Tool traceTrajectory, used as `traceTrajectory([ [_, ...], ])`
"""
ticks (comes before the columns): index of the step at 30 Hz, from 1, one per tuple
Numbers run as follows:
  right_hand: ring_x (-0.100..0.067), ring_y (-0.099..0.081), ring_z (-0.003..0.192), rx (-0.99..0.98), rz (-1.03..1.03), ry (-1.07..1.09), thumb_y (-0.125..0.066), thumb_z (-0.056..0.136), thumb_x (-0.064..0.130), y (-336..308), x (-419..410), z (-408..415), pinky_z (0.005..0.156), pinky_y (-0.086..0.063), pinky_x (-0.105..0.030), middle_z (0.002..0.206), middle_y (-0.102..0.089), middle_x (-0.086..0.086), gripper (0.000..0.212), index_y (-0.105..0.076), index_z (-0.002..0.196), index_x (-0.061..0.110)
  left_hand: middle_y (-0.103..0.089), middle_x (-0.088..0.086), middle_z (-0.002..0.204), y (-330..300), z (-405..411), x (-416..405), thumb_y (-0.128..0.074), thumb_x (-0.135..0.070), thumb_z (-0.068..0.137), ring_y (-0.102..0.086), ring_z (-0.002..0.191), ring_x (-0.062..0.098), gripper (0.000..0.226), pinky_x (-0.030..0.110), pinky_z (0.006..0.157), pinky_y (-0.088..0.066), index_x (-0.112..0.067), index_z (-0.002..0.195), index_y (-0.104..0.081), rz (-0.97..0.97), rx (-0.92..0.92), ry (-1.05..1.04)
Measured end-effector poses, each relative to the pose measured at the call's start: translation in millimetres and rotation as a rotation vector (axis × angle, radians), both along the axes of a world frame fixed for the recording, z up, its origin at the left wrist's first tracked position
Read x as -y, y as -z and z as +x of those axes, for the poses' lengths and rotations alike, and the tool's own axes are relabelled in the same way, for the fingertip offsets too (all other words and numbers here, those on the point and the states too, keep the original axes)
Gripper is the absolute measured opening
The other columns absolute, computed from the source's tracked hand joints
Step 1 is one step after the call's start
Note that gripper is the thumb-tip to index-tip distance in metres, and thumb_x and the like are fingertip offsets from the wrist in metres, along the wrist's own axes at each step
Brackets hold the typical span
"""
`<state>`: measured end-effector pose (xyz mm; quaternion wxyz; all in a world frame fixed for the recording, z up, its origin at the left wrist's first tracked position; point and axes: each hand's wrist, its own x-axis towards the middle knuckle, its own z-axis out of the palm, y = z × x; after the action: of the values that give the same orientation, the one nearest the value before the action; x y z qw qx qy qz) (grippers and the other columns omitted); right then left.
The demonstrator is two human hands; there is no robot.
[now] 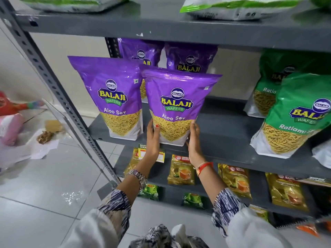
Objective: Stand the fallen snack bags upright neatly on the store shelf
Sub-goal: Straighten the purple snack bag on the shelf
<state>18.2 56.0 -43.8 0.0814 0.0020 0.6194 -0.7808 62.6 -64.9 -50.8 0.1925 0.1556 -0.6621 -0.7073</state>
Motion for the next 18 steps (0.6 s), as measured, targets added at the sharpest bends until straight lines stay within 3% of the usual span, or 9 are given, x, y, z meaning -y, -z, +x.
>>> traceTrajectory([
  [4,-0.013,-0.055,0.107,0.016,0.061,0.214,-0.049,0.089,0.050,-4,5,13,0.073,-0.045,-0.016,0.122,-0.050,0.001,0.050,-0.045,0.129,0.019,-0.022,0.003,0.154,3,6,7,-0.032,-0.035,0.097,-0.026,0.139,0.017,0.053,0.026,0.106,-0.024,-0.020,0.145,-0.016,-0.035,0.078,-0.017],
  [6,-0.015,-0.052,0.106,-0.021,0.057,0.412,-0.057,0.088,0.042,0,9,30,0.070,-0.044,-0.016,0.124,-0.044,-0.002,0.046,-0.048,0.125,0.016,-0.034,0.005,0.149,7,16,13,-0.036,-0.032,0.097,-0.035,0.135,0.018,0.047,0.030,0.109,-0.030,-0.018,0.141,-0.027,-0.042,0.034,-0.100],
  [7,-0.015,-0.053,0.102,-0.074,0.061,0.465,-0.058,0.086,0.040,5,13,41,0.070,-0.045,-0.016,0.120,-0.044,-0.001,0.041,-0.050,0.119,0.018,-0.047,0.006,0.138,8,22,18,-0.039,-0.028,0.096,-0.047,0.124,0.018,0.042,0.032,0.103,-0.039,-0.015,0.136,-0.036,-0.025,-0.016,-0.163],
  [9,-0.014,-0.052,0.093,-0.203,0.117,0.411,-0.056,0.083,0.040,12,26,63,0.070,-0.045,-0.019,0.110,-0.043,0.002,0.031,-0.049,0.109,0.024,-0.060,0.003,0.102,7,35,34,-0.044,-0.017,0.094,-0.060,0.088,0.013,0.024,0.028,0.077,-0.051,-0.007,0.114,-0.050,-0.005,-0.117,-0.326],
  [10,-0.012,-0.051,0.092,-0.257,0.151,0.329,-0.054,0.082,0.041,15,35,72,0.071,-0.045,-0.021,0.108,-0.044,0.006,0.027,-0.048,0.106,0.029,-0.057,0.000,0.089,6,39,44,-0.044,-0.014,0.091,-0.057,0.073,0.011,0.014,0.028,0.065,-0.049,-0.008,0.101,-0.052,-0.013,-0.154,-0.423],
  [12,-0.011,-0.050,0.089,-0.332,0.209,0.138,-0.053,0.083,0.041,19,55,83,0.074,-0.045,-0.026,0.106,-0.047,0.011,0.020,-0.048,0.102,0.036,-0.050,-0.004,0.077,3,43,69,-0.044,-0.015,0.086,-0.046,0.065,0.011,0.006,0.030,0.060,-0.040,-0.017,0.088,-0.050,-0.040,-0.193,-0.598],
  [14,-0.013,-0.051,0.087,-0.332,0.218,-0.064,-0.053,0.084,0.041,11,77,86,0.076,-0.045,-0.023,0.110,-0.051,0.000,0.019,-0.047,0.102,0.037,-0.047,-0.001,0.080,0,41,95,-0.043,-0.018,0.084,-0.045,0.069,0.004,0.012,0.020,0.065,-0.038,-0.011,0.092,-0.049,-0.040,-0.198,-0.683],
  [16,-0.015,-0.052,0.097,-0.255,0.203,-0.236,-0.053,0.083,0.045,0,97,82,0.087,-0.046,-0.022,0.117,-0.050,-0.009,0.021,-0.049,0.102,0.037,-0.050,0.007,0.100,-2,35,119,-0.042,-0.022,0.087,-0.049,0.087,0.005,0.030,0.013,0.076,-0.040,-0.003,0.110,-0.047,-0.052,-0.156,-0.689],
  [18,-0.024,-0.045,0.122,-0.189,0.248,-0.313,-0.051,0.084,0.052,-9,116,74,0.107,-0.038,-0.040,0.133,-0.045,-0.013,0.048,-0.048,0.124,0.026,-0.046,0.010,0.129,-6,29,138,-0.039,-0.028,0.091,-0.047,0.116,0.016,0.041,0.022,0.097,-0.039,-0.010,0.128,-0.040,-0.024,-0.094,-0.626],
])
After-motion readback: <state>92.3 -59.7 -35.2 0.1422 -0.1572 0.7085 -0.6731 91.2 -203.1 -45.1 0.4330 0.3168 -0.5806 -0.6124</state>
